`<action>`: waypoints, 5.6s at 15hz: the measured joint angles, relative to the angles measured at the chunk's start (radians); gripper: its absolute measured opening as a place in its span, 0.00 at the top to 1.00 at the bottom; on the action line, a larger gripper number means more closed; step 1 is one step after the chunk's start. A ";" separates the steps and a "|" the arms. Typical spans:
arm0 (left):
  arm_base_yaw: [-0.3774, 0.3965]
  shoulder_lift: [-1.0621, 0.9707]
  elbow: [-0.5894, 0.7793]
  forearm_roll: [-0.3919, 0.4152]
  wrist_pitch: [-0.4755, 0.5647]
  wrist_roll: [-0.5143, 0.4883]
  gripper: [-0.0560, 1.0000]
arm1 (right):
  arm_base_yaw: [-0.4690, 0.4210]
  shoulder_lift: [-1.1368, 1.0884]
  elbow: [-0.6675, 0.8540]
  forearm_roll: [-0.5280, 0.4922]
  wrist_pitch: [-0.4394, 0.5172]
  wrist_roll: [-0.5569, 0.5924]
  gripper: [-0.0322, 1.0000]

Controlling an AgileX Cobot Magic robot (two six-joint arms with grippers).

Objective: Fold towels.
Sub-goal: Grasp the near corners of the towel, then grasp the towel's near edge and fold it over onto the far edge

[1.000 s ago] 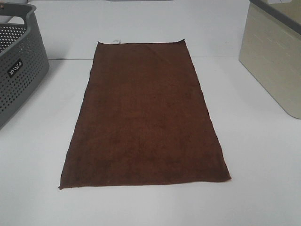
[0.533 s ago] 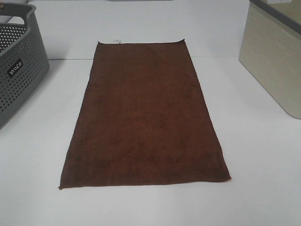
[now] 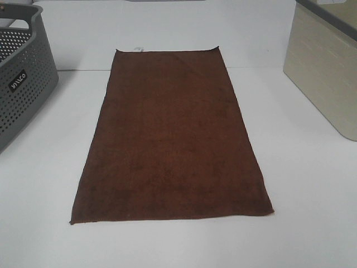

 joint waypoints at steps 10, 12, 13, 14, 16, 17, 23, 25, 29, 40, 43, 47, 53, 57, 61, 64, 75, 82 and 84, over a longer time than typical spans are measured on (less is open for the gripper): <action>0.000 0.000 0.000 0.000 0.000 -0.002 0.35 | 0.000 0.000 0.000 -0.016 0.000 0.000 0.12; 0.000 0.000 -0.003 0.001 -0.008 -0.007 0.35 | 0.000 0.000 0.000 -0.017 0.000 0.000 0.12; 0.000 0.000 -0.013 0.001 -0.048 -0.030 0.35 | 0.000 0.003 0.000 -0.017 -0.003 0.003 0.12; 0.000 0.001 -0.019 -0.003 -0.104 -0.072 0.35 | 0.000 0.021 -0.011 -0.017 -0.007 0.008 0.12; 0.000 0.048 -0.020 -0.025 -0.240 -0.184 0.35 | 0.000 0.102 -0.053 -0.018 -0.029 0.019 0.12; 0.000 0.094 -0.008 -0.041 -0.292 -0.226 0.35 | 0.000 0.156 -0.081 -0.018 -0.043 0.023 0.12; 0.000 0.597 0.028 -0.361 -0.425 -0.186 0.35 | 0.000 0.580 -0.160 0.113 -0.105 0.060 0.13; 0.000 0.802 0.029 -0.498 -0.434 -0.047 0.35 | 0.000 0.749 -0.160 0.197 -0.136 0.021 0.13; 0.000 1.172 0.029 -0.847 -0.496 0.315 0.35 | 0.000 1.105 -0.162 0.415 -0.228 -0.202 0.13; -0.002 1.887 -0.042 -1.643 -0.406 1.254 0.35 | 0.038 1.772 -0.209 0.892 -0.467 -0.742 0.15; -0.027 1.945 -0.079 -1.651 -0.393 1.258 0.36 | 0.090 1.825 -0.229 0.903 -0.520 -0.753 0.16; -0.112 2.009 -0.170 -1.659 -0.373 1.216 0.38 | 0.120 1.910 -0.303 0.978 -0.525 -0.752 0.24; -0.144 2.053 -0.232 -1.649 -0.441 1.190 0.94 | 0.120 1.958 -0.317 1.001 -0.541 -0.743 0.95; -0.144 1.982 -0.232 -1.536 -0.446 1.111 0.94 | 0.120 1.923 -0.316 0.935 -0.537 -0.636 0.97; -0.144 1.870 -0.181 -1.382 -0.451 0.969 0.94 | 0.120 1.794 -0.305 0.826 -0.467 -0.502 0.97; -0.144 1.791 -0.054 -1.372 -0.451 0.961 0.94 | 0.120 1.698 -0.196 0.821 -0.451 -0.485 0.97; -0.144 1.590 0.130 -1.409 -0.499 0.967 0.94 | 0.120 1.511 -0.016 0.818 -0.468 -0.521 0.97; -0.144 1.759 -0.375 -1.027 -0.537 0.521 0.94 | 0.120 1.821 -0.602 0.732 -0.326 -0.423 0.97; -0.144 1.842 -0.549 -0.875 -0.542 0.377 0.94 | 0.120 1.921 -0.806 0.662 -0.275 -0.350 0.97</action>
